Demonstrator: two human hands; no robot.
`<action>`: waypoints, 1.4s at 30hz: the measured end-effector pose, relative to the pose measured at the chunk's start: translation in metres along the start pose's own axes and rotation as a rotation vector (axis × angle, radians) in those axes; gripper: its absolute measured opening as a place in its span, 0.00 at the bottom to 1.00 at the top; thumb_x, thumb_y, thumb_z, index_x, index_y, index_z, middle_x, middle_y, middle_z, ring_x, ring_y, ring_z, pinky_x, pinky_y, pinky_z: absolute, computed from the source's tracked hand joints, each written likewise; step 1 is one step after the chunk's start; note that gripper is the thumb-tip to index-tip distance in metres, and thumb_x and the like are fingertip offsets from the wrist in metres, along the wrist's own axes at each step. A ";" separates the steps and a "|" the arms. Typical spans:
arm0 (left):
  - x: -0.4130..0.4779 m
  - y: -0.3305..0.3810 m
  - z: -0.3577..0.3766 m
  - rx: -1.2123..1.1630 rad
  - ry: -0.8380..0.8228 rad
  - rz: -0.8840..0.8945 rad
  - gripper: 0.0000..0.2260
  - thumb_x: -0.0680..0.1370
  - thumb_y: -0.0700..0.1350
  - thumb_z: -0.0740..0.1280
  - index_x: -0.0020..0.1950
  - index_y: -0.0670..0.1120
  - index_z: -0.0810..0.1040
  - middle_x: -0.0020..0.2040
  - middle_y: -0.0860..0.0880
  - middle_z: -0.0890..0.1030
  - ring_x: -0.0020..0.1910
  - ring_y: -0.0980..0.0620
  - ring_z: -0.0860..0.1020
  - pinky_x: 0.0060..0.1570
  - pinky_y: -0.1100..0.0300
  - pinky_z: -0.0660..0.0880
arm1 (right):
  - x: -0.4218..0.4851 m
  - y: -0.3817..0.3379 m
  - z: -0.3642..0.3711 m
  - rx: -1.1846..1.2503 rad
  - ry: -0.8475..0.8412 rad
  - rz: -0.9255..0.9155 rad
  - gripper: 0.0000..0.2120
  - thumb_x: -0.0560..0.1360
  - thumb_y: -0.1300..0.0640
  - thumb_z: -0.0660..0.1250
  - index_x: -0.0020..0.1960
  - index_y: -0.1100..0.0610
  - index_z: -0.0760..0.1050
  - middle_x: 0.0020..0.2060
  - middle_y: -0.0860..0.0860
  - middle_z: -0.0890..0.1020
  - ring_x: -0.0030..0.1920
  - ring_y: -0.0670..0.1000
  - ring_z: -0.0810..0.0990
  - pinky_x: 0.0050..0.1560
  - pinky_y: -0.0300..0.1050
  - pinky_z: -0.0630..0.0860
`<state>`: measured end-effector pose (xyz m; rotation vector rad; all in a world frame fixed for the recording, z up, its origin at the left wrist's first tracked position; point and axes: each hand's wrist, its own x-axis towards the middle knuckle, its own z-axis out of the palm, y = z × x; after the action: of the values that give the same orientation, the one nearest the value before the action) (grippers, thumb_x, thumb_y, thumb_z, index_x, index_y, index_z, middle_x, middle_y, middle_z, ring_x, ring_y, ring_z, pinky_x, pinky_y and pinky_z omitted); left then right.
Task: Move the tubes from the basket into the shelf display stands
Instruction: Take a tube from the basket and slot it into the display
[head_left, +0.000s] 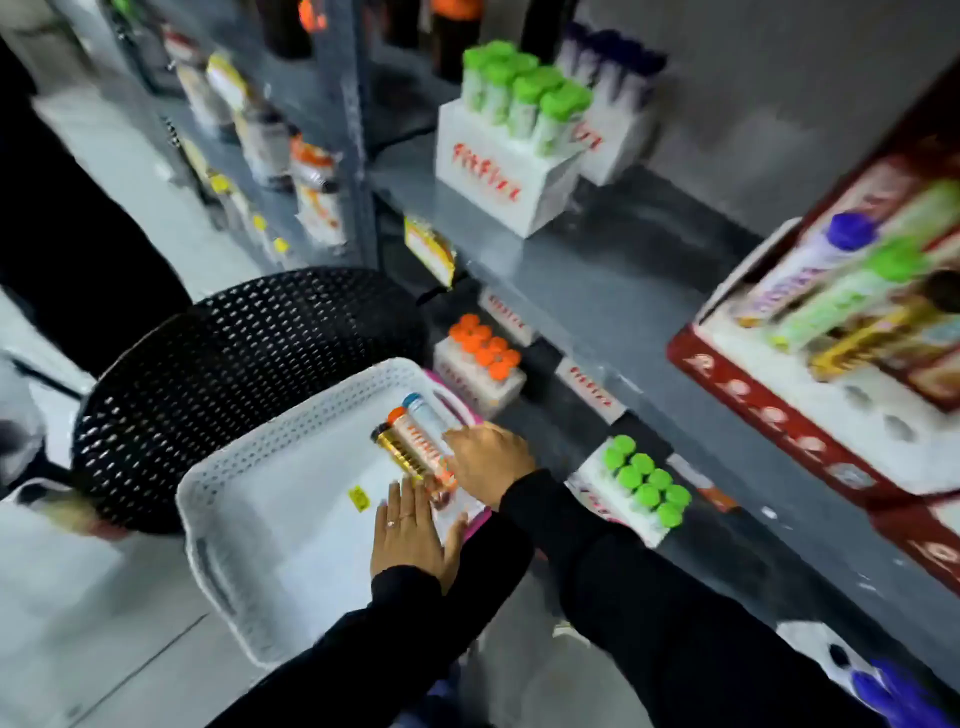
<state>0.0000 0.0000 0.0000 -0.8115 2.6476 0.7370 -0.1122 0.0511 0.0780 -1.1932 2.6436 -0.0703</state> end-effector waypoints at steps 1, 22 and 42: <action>0.000 -0.011 0.004 0.009 -0.034 -0.071 0.48 0.65 0.69 0.30 0.75 0.40 0.47 0.77 0.43 0.47 0.76 0.46 0.45 0.75 0.52 0.42 | 0.013 -0.006 0.009 0.017 -0.118 0.007 0.16 0.78 0.59 0.57 0.62 0.58 0.76 0.55 0.61 0.82 0.57 0.62 0.80 0.54 0.54 0.78; 0.007 -0.034 0.029 -0.009 -0.148 -0.188 0.33 0.77 0.63 0.46 0.75 0.43 0.52 0.77 0.44 0.51 0.76 0.47 0.49 0.75 0.53 0.48 | 0.092 -0.045 0.050 0.292 -0.410 0.059 0.27 0.71 0.58 0.70 0.67 0.57 0.66 0.58 0.57 0.78 0.55 0.62 0.78 0.48 0.49 0.77; 0.056 0.123 -0.045 -0.105 0.459 0.536 0.29 0.73 0.48 0.53 0.68 0.31 0.62 0.69 0.30 0.65 0.69 0.37 0.59 0.70 0.50 0.50 | -0.108 0.080 -0.211 0.034 -0.192 0.374 0.19 0.69 0.53 0.74 0.28 0.60 0.69 0.24 0.53 0.71 0.29 0.54 0.71 0.25 0.40 0.62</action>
<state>-0.1217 0.0382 0.0635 -0.3058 3.3238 0.9067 -0.1520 0.1728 0.2931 -0.6423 2.6301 0.0618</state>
